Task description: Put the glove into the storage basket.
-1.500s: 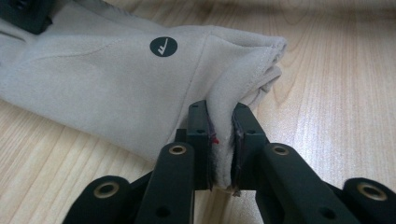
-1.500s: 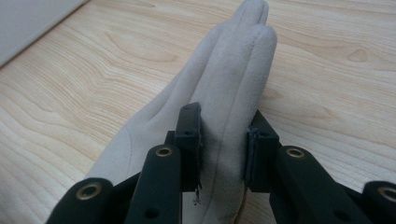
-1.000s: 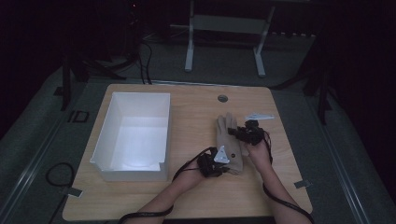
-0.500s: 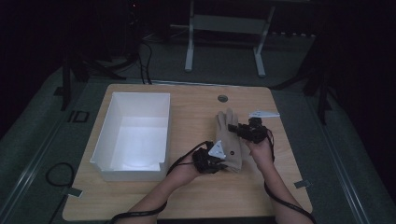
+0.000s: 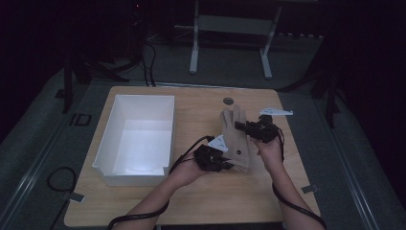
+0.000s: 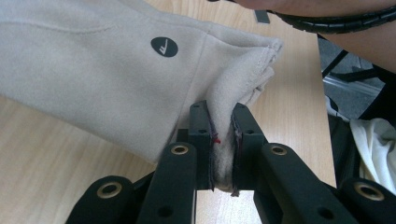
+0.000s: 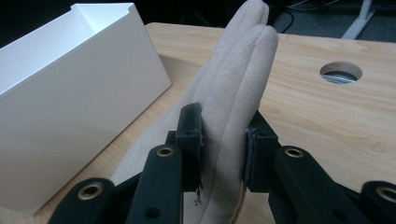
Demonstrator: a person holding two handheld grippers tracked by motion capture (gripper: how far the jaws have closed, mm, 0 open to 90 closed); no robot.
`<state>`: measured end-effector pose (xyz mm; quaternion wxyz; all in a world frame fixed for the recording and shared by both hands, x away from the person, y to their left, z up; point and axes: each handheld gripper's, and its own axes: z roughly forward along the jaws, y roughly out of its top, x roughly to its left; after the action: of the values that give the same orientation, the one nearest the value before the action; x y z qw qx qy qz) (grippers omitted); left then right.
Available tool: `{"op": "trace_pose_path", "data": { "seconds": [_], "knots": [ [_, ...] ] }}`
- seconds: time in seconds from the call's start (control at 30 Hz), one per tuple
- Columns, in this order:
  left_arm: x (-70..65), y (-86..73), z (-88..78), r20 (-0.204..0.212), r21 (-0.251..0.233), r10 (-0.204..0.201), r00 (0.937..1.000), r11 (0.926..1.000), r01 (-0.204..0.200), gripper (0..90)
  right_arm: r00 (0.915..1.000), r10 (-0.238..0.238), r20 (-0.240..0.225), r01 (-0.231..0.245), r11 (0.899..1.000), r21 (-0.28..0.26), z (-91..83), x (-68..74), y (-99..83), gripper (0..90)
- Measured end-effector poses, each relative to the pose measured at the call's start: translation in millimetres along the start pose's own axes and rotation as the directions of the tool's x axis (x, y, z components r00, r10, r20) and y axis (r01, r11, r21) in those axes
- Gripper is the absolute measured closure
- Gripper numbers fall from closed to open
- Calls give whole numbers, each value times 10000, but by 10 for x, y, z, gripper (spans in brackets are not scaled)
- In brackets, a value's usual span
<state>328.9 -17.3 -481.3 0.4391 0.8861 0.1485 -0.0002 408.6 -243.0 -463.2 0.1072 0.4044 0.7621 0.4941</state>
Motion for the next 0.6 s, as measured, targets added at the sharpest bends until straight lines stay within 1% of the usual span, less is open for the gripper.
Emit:
{"op": "trace_pose_path", "data": {
  "seconds": [0.03, 0.07, 0.1, 0.13, 0.17, 0.2, 0.23, 0.27, 0.3, 0.4, 0.47, 0.53, 0.57, 0.6],
  "knots": [
    [0, 0, 0, 0, 0, 0, 10000, 10000, 0, 821, 10000, 0, 0, 0, 10000, 0, 0, 0, 0, 724],
    [-3, 34, -42, 170, -171, -144, 9998, 9997, 147, 821, 10000, -7, -19, 7, 10000, -32, -10, 11, 17, 724],
    [-2, 55, -68, 228, -170, -157, 9996, 9997, 161, 821, 10000, -57, -38, 56, 9999, -105, -32, 31, 50, 724],
    [-8, 76, -94, 170, -151, -53, 9998, 9999, 55, 821, 9999, -85, -69, 84, 9999, -142, -45, 43, 73, 724],
    [-12, 96, -119, 107, -125, -50, 9999, 9999, 51, 821, 9999, -93, -94, 91, 9997, -205, -59, 56, 97, 724],
    [-13, 114, -144, 130, -155, -58, 9999, 9999, 60, 821, 9999, -131, -84, 129, 9996, -261, -72, 69, 125, 724],
    [-19, 139, -180, 34, -121, 53, 10000, 9999, -53, 821, 9998, -145, -121, 141, 9995, -285, -82, 83, 155, 724],
    [-19, 139, -180, 34, -121, 53, 10000, 9999, -53, 820, 9998, -145, -121, 141, 9995, -285, -82, 83, 155, 724],
    [-29, 171, -226, -97, 14, 207, 9997, 9998, -207, 821, 9996, -275, -111, 270, 9989, -384, -109, 138, 240, 725],
    [-62, 252, -354, -360, 223, 433, 9984, 9988, -425, 821, 9992, -385, -130, 379, 9983, -437, -119, 191, 317, 725],
    [-69, 285, -419, -426, 298, 535, 9977, 9982, -523, 821, 9988, -466, -172, 457, 9977, -491, -121, 235, 386, 725],
    [-73, 313, -491, -519, 368, 592, 9969, 9977, -573, 821, 9985, -452, -305, 434, 9975, -565, -116, 270, 441, 725],
    [-73, 324, -531, -538, 408, 622, 9966, 9974, -600, 821, 9984, -477, -287, 459, 9972, -590, -113, 285, 458, 725],
    [-71, 329, -557, -583, 465, 674, 9960, 9968, -648, 821, 9986, -401, -351, 381, 9977, -566, -104, 304, 487, 725]
  ]
}}
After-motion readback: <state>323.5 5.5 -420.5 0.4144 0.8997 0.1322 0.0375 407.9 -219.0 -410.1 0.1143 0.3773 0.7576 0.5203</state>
